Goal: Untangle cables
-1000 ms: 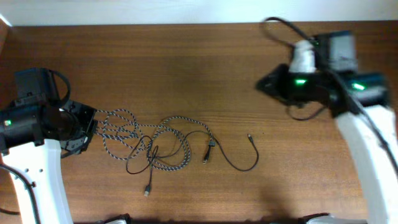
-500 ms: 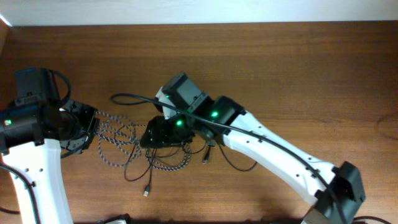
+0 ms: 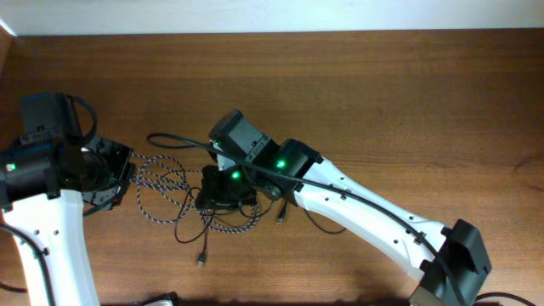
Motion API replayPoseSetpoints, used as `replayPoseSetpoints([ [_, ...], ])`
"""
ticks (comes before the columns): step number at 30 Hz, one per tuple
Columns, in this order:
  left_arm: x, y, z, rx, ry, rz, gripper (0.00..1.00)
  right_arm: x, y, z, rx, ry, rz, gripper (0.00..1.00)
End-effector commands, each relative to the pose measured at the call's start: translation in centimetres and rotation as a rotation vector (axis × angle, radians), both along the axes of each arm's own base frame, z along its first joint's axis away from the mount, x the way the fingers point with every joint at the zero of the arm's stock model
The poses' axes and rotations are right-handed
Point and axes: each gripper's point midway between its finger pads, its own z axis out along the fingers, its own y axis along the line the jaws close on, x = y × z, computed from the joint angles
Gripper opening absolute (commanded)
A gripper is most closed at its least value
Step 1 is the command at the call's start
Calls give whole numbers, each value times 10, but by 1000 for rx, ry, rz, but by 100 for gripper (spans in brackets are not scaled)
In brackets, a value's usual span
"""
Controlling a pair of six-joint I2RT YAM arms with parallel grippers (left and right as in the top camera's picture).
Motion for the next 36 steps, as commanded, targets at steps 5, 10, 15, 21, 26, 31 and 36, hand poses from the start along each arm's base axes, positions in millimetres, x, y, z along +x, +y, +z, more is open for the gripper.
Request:
replayPoseSetpoints([
  [5,1,0,3,-2,-12,6,0,-1,6,1,9,-23,10,4],
  [10,1,0,3,-2,-12,6,0,-1,6,1,9,-22,10,4],
  [15,1,0,3,-2,-12,6,0,-1,6,1,10,-23,10,5],
  [21,1,0,3,-2,-11,6,0,-10,14,-11,-28,-42,21,6],
  [26,1,0,3,-3,-11,6,0,-5,25,-4,16,-51,-5,28],
  [31,1,0,3,-3,-9,6,0,-7,35,-8,51,-12,13,34],
  [36,1,0,3,-3,-9,6,0,-15,35,-12,28,-5,22,33],
])
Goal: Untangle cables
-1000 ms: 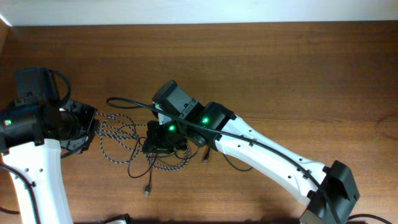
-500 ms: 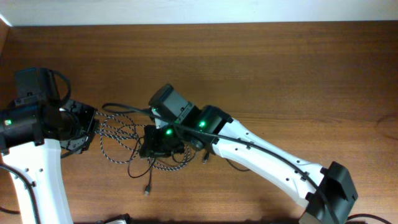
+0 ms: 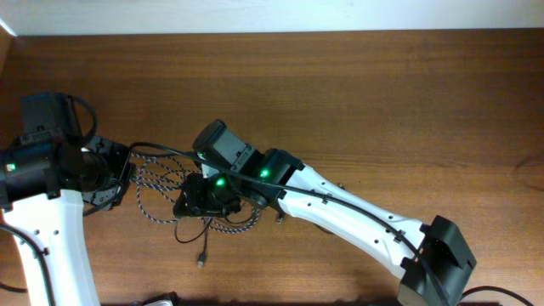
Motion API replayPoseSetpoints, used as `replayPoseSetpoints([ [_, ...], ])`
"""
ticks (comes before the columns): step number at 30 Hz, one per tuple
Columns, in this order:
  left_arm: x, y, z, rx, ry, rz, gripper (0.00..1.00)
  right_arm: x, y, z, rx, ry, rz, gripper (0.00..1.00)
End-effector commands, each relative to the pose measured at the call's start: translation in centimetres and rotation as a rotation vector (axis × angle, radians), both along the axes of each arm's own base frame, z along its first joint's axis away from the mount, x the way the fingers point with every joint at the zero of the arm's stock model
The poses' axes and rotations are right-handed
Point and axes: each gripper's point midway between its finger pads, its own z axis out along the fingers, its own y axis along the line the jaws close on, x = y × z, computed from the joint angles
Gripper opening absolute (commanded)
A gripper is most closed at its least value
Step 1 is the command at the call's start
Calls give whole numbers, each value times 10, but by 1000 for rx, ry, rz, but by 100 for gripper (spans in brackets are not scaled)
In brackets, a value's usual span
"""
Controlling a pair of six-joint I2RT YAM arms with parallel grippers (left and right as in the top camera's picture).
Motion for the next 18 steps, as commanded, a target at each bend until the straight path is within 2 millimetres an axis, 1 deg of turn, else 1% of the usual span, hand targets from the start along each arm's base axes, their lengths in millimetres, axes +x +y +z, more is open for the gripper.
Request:
replayPoseSetpoints([
  [1,1,0,3,-3,-9,6,0,1,7,-6,-33,-68,-27,33],
  [3,0,0,3,-4,-5,6,0,9,6,-10,-64,-98,-83,33],
  [4,-1,0,2,-5,-1,6,0,10,5,-10,-70,-72,-114,30],
  [6,-3,-1,2,-7,6,6,0,11,7,-9,-62,-76,-116,26],
  [7,-3,-1,2,-7,7,6,0,12,8,-10,-60,-78,-116,25],
  [8,-3,-1,1,-8,9,6,0,12,10,-12,-59,-78,-116,25],
  [9,-3,-1,1,-8,10,6,0,12,14,-23,-74,-75,-113,25],
  [10,-3,-1,1,-8,10,6,0,12,15,-27,-83,-81,-116,22],
  [11,-3,-1,1,-8,10,6,0,15,15,-31,-92,-90,-126,7],
  [12,-3,-1,1,-8,10,6,0,19,14,-30,-92,-95,-130,4],
  [13,-3,-1,1,-8,9,6,0,20,13,-31,-92,-105,-124,4],
  [14,-3,-1,1,-8,10,6,0,26,10,-30,-86,-163,-84,4],
  [16,-4,-1,1,-9,12,6,0,38,-6,-29,-109,-193,-72,4],
  [18,-4,-1,1,-9,12,6,0,51,-28,-12,-110,-240,-73,4],
])
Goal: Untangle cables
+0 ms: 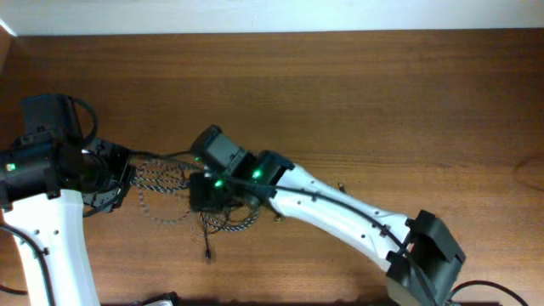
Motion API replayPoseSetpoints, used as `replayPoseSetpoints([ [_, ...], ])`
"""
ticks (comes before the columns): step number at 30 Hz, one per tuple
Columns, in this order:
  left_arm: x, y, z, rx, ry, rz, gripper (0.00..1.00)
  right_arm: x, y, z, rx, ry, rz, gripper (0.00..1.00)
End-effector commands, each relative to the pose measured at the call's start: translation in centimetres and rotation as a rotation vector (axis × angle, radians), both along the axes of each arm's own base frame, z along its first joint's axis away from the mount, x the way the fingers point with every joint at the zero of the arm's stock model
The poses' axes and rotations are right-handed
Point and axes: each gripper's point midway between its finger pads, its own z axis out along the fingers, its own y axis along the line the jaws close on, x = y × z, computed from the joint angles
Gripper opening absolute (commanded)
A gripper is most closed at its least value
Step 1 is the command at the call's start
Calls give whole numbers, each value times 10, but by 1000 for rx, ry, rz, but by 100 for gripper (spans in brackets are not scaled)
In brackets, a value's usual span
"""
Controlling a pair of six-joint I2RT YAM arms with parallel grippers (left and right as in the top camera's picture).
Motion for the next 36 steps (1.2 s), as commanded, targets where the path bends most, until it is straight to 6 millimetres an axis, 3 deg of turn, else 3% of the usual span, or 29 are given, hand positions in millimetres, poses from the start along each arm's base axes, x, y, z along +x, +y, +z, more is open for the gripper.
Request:
replayPoseSetpoints([
  [1,1,0,3,-2,-8,6,0,28,-31,42,36,-141,11,4],
  [5,1,0,3,-2,-9,6,0,56,-89,109,90,-305,-38,4],
  [8,1,0,3,-1,-10,6,0,85,-151,162,127,-448,-152,4],
  [11,-2,-1,-1,2,6,-19,0,96,-185,188,142,-519,-226,4],
  [13,8,-7,-5,57,-27,-197,0,99,-193,194,140,-547,-236,4],
  [15,27,-27,0,133,-115,-447,0,101,-199,197,132,-580,-232,4],
  [16,41,-54,7,167,-202,-639,0,105,-206,203,135,-600,-255,4],
  [17,48,-66,10,191,-239,-708,0,109,-212,211,143,-624,-275,4],
  [19,67,-103,14,249,-319,-849,0,115,-236,246,189,-730,-342,4],
  [22,80,-160,-8,276,-334,-1136,0,111,-259,299,267,-895,-403,4],
  [24,86,-175,-40,322,-236,-1244,0,108,-272,331,315,-997,-434,4],
  [25,88,-179,-55,333,-181,-1264,0,107,-279,346,334,-1045,-451,4],
  [27,91,-187,-90,309,-75,-1303,0,103,-300,398,330,-1260,-458,4],
  [30,90,-187,-119,282,22,-1317,0,80,-351,473,317,-1468,-577,4],
  [33,91,-181,-122,310,49,-1312,2,55,-380,516,295,-1602,-651,4],
  [36,91,-181,-122,311,50,-1312,3,47,-385,529,292,-1650,-672,4],
])
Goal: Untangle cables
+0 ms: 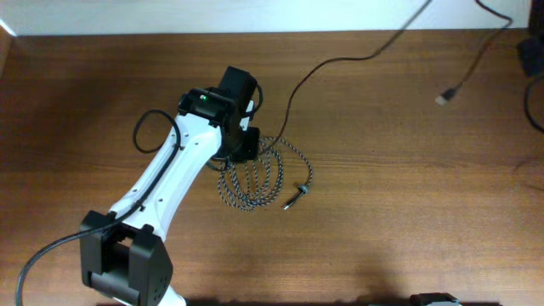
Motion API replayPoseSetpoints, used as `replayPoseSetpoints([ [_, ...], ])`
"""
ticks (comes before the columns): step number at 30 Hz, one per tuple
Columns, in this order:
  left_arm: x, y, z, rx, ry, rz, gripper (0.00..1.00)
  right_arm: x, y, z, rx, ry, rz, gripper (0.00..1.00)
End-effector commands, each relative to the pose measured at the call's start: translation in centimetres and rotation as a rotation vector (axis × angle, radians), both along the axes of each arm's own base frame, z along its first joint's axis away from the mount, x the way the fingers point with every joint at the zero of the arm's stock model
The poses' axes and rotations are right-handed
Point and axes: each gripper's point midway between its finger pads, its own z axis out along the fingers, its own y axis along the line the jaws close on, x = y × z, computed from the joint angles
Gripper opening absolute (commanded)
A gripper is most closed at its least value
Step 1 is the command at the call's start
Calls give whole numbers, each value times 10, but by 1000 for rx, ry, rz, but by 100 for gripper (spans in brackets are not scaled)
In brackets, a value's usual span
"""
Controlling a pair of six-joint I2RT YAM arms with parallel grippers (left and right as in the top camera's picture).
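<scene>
A black-and-white braided cable [255, 177] lies coiled at the table's centre, its plug [293, 197] at the lower right of the coil. A thin black cable [336, 61] runs from the coil's top up past the top edge at the right; a loose connector [444, 98] hangs at the upper right. My left gripper [241, 143] sits on the coil's upper left edge, its jaws hidden under the wrist. My right gripper is out of view.
A dark shape [533, 55] shows at the right edge, beside the hanging cable end. The left arm's base [119, 263] stands at the bottom left. The brown wooden table [408, 195] meets a white wall at the top.
The right arm no longer lies over the cables. The black cable now stretches from the coil to the top right. The left gripper, then at the far left, is now at the coil in the centre.
The left gripper stayed at the left end of the tangle while the right gripper sat on its middle, then further left, with both cables bunched together. Now the black cable stretches away to the top right and the braided coil lies by itself.
</scene>
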Motion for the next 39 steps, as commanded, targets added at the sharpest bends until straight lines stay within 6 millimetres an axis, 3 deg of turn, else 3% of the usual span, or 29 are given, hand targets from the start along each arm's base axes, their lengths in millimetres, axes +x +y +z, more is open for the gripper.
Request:
replayPoseSetpoints([
  [1,1,2,-1,21,-2,-17,1,-5,-13,14,16,-51,-74,4],
  [3,0,3,-1,21,-1,-17,0,-4,-35,26,38,-102,-212,4],
  [5,0,2,-1,21,-2,-17,0,2,-38,24,-29,-118,-265,4],
  [7,0,2,-1,20,-2,-17,1,18,-63,19,-13,-96,-418,4],
  [8,0,2,-1,20,-2,-17,1,33,-78,14,-89,-87,-552,4],
  [12,1,2,-1,20,-2,-17,4,46,-144,16,-192,-92,-1054,4],
  [15,1,2,-1,20,-2,-17,5,75,-162,7,-250,-79,-1173,4],
  [16,1,2,-1,19,-2,-16,5,72,-171,10,-224,-96,-1211,4],
  [20,1,2,-1,19,-2,-16,7,12,-237,32,-68,-192,-1456,4],
  [22,0,2,-1,20,-1,-17,8,-5,-258,33,-30,-210,-1510,4],
  [24,1,2,-1,20,-2,-17,8,-8,-267,30,-23,-198,-1529,4],
  [29,1,2,-1,19,-2,-17,6,-12,-266,32,0,-209,-1519,4],
  [31,1,2,-1,19,-3,-17,7,-6,-267,21,7,-149,-1497,4],
  [33,1,2,-1,19,-3,-17,7,18,-266,-1,27,-53,-1397,4],
  [35,1,2,-1,19,-2,-17,6,55,-252,-22,-40,35,-1221,4],
  [37,1,2,-1,19,-3,-17,6,75,-253,-37,-24,73,-1179,4],
  [39,0,2,-1,16,-1,-14,2,112,-258,-63,-41,139,-1131,4],
])
